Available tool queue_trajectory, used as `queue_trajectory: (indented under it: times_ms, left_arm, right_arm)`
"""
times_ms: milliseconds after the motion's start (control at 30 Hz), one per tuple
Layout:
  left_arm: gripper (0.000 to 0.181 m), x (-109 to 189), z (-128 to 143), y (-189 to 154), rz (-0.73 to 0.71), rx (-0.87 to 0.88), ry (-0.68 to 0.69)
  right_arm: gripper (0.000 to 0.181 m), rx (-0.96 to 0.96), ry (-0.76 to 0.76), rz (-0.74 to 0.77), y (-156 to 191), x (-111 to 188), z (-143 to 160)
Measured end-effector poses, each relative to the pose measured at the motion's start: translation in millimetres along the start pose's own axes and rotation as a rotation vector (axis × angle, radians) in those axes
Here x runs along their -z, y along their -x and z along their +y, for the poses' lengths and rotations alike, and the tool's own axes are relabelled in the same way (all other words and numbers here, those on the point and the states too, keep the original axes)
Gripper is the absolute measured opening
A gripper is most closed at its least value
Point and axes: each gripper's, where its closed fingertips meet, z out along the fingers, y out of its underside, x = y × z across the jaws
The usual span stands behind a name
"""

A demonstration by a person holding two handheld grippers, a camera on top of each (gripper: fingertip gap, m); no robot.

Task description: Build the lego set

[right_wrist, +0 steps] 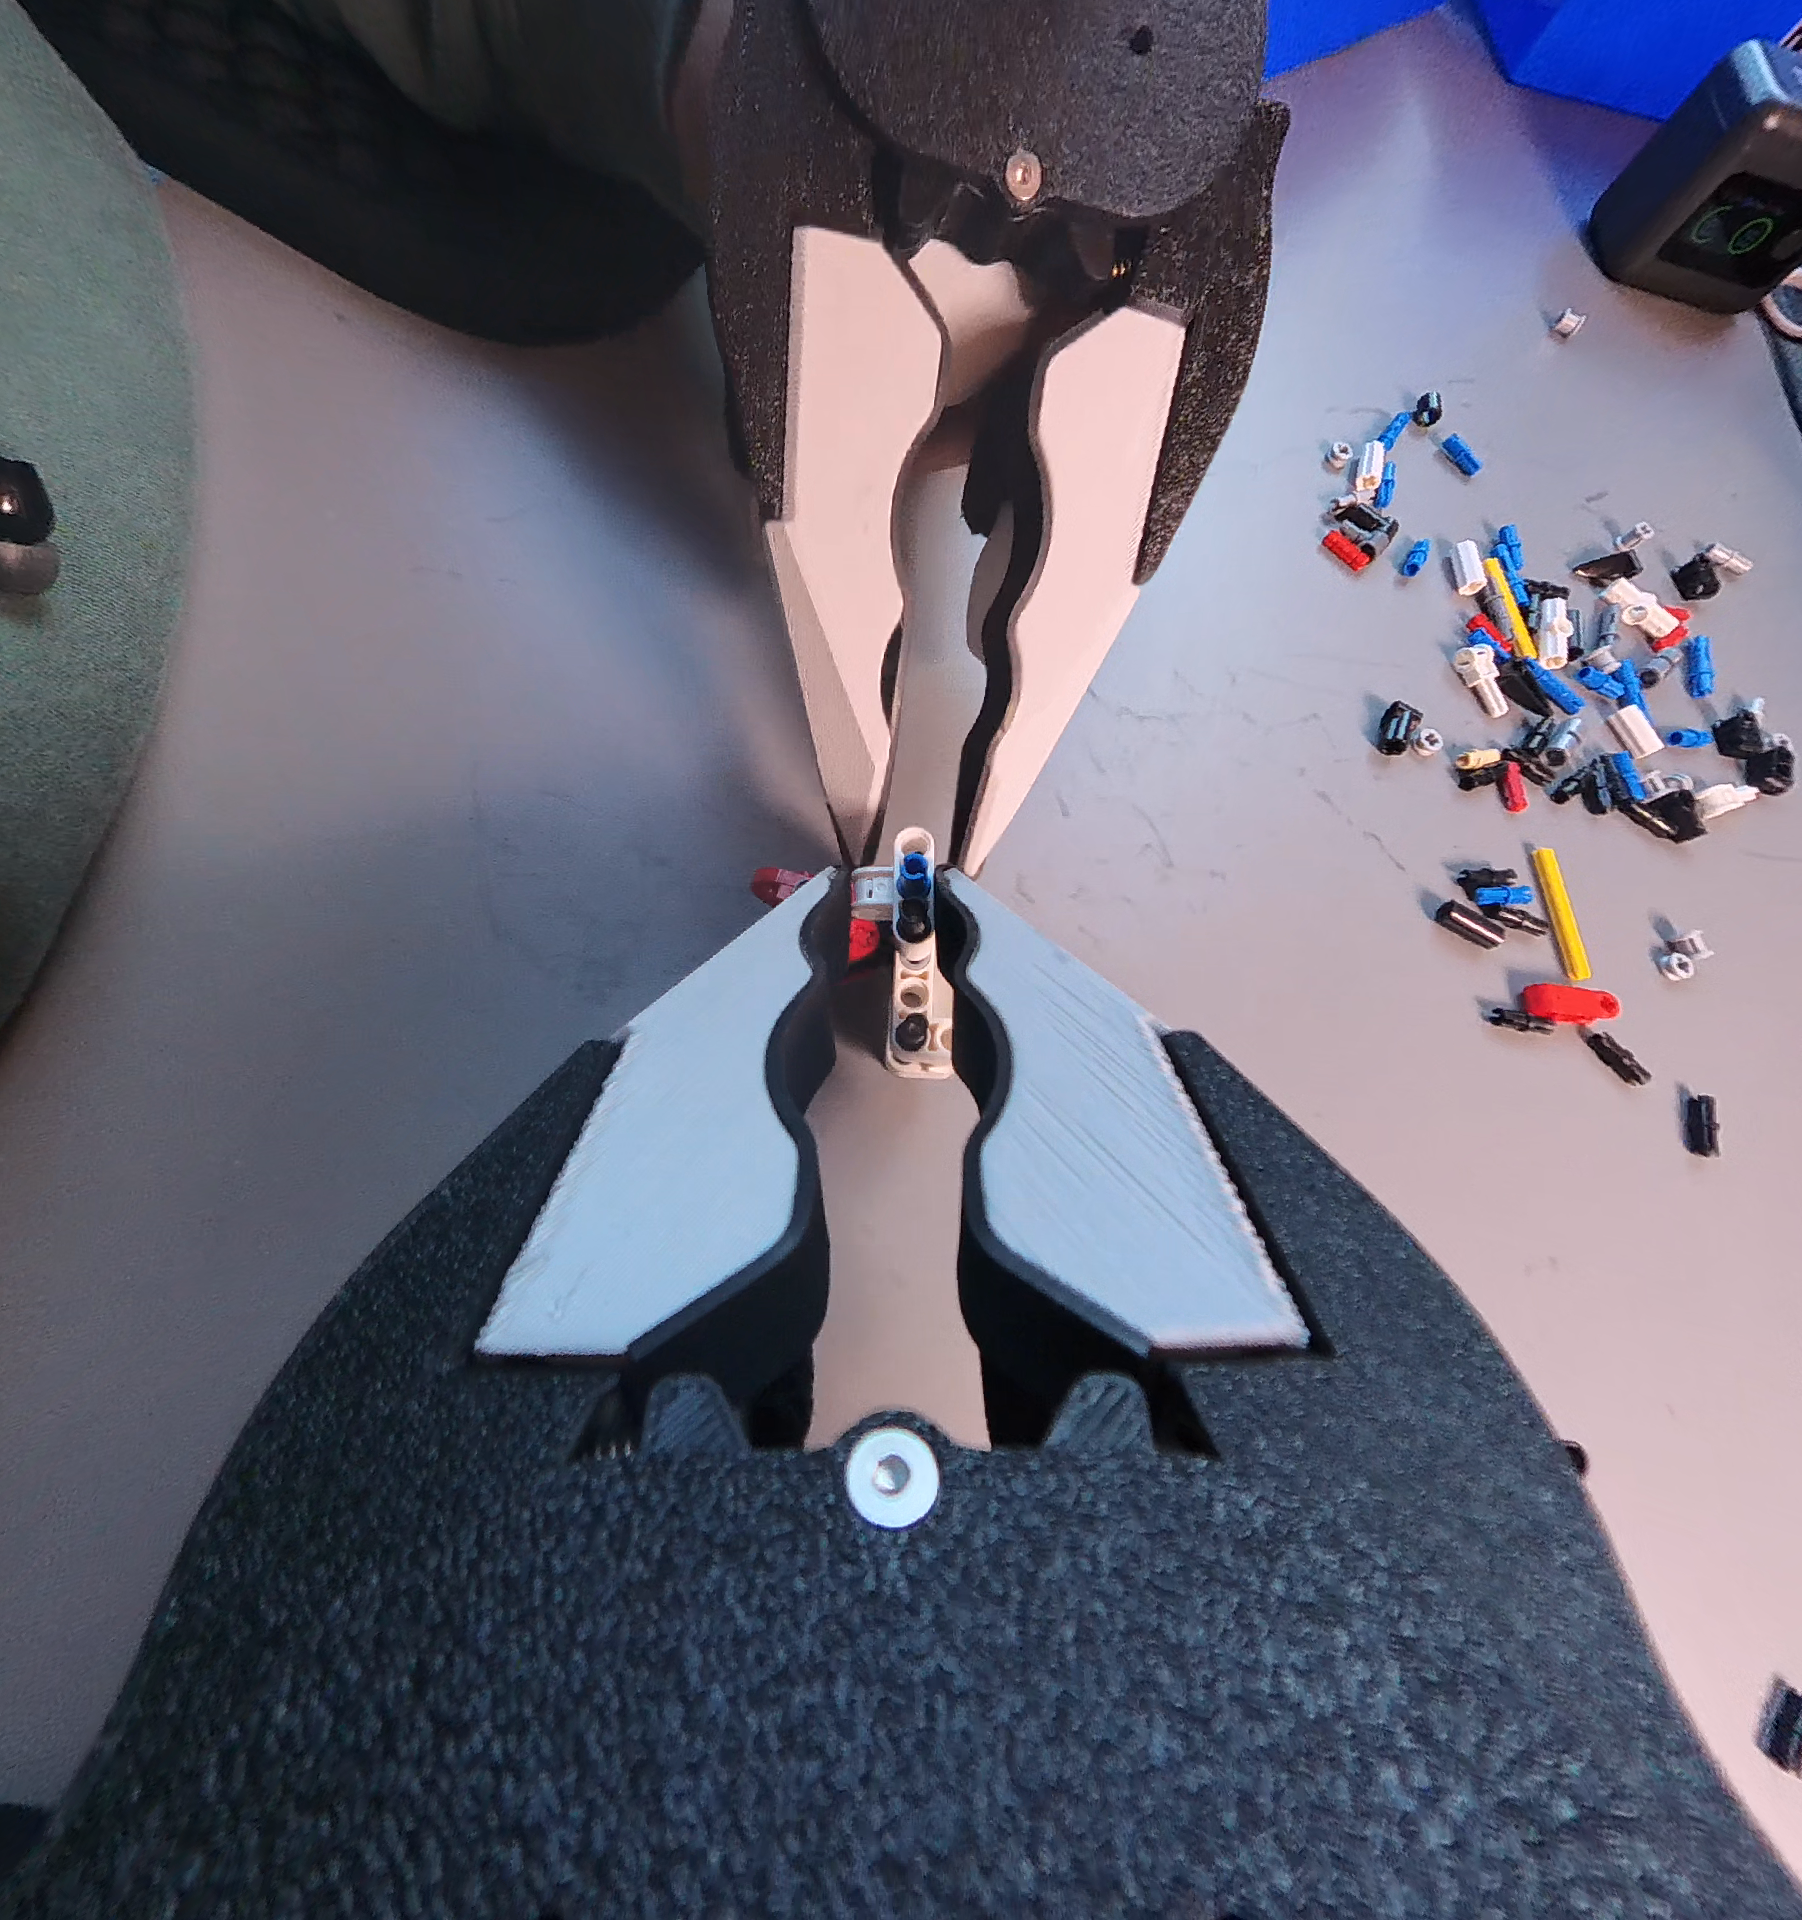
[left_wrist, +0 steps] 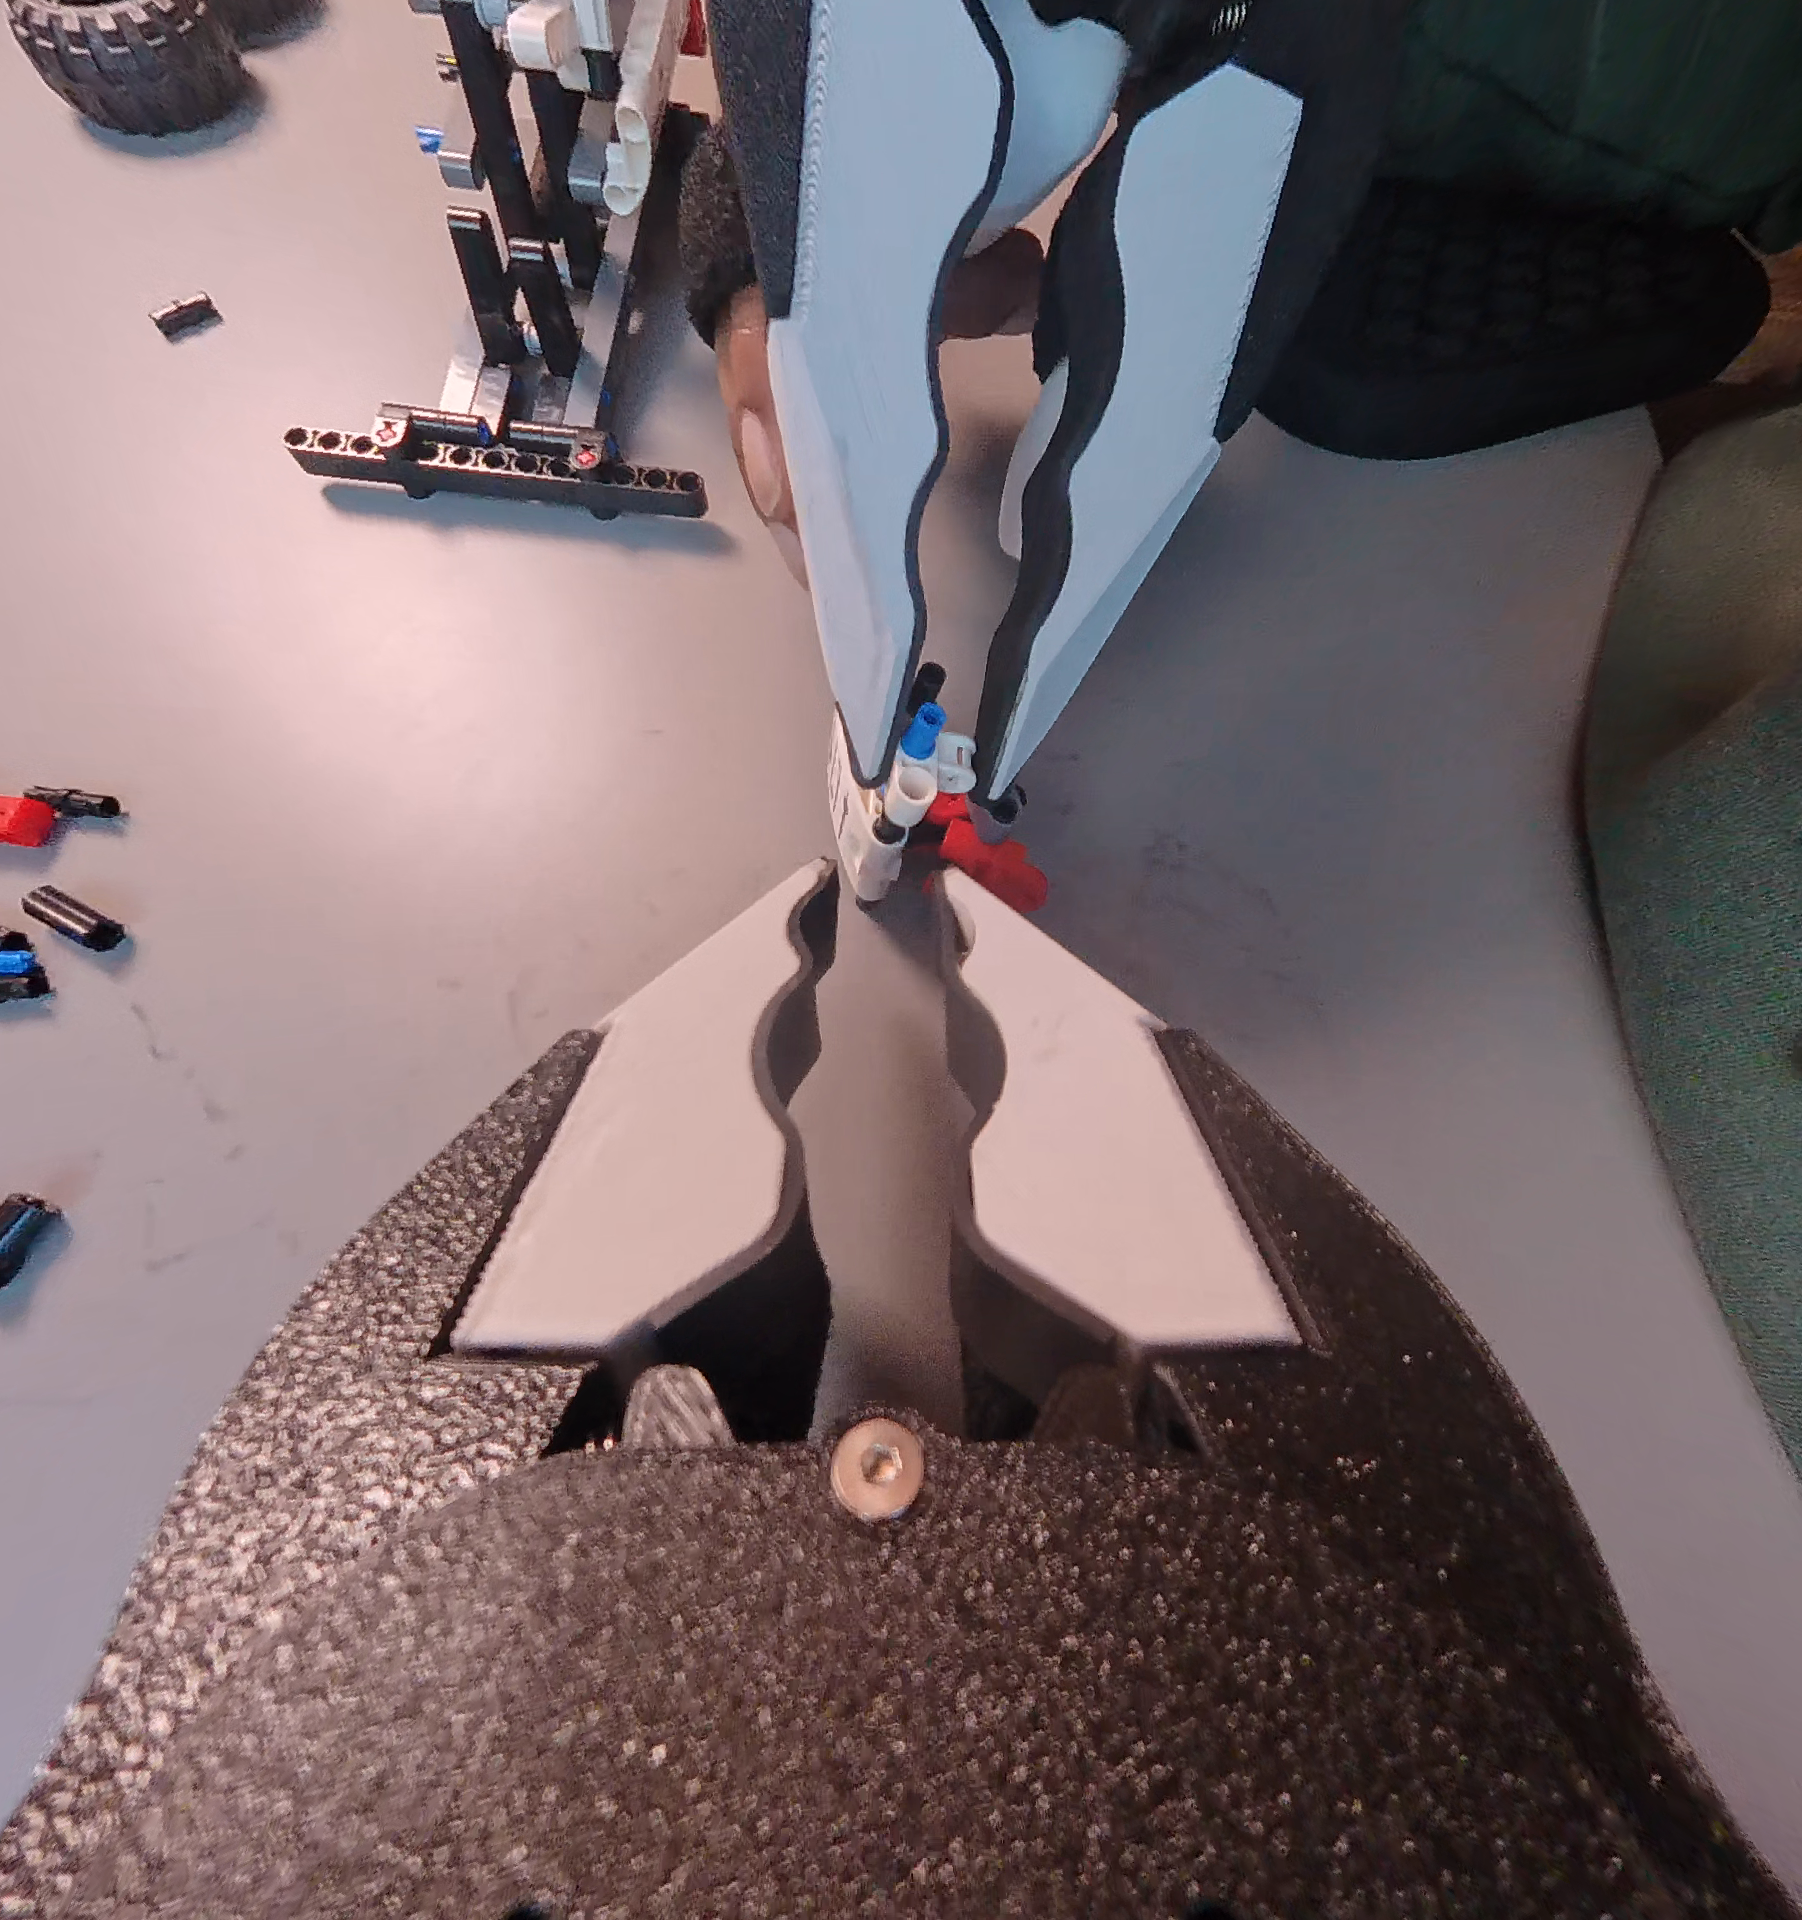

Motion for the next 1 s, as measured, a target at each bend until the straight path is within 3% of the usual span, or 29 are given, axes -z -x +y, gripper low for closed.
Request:
queue_trajectory:
  times_ms: [200, 700, 1000]
  left_arm:
    - [0.007, -5, -2, 1, -0.008, -0.007, 0.005]
    - [0.005, -8, -5, 4, 0.029, -0.061, 0.004]
    - [0.005, -10, -6, 5, 0.053, -0.042, 0.006]
  right_arm:
    - [0.015, 0.002, 0.029, 0.004, -1, 0, 2]
    - [0.015, 0.137, 0.210, -0.174, -4, 3, 9]
    - [0.015, 0.216, 0.292, -0.161, -5, 5, 12]
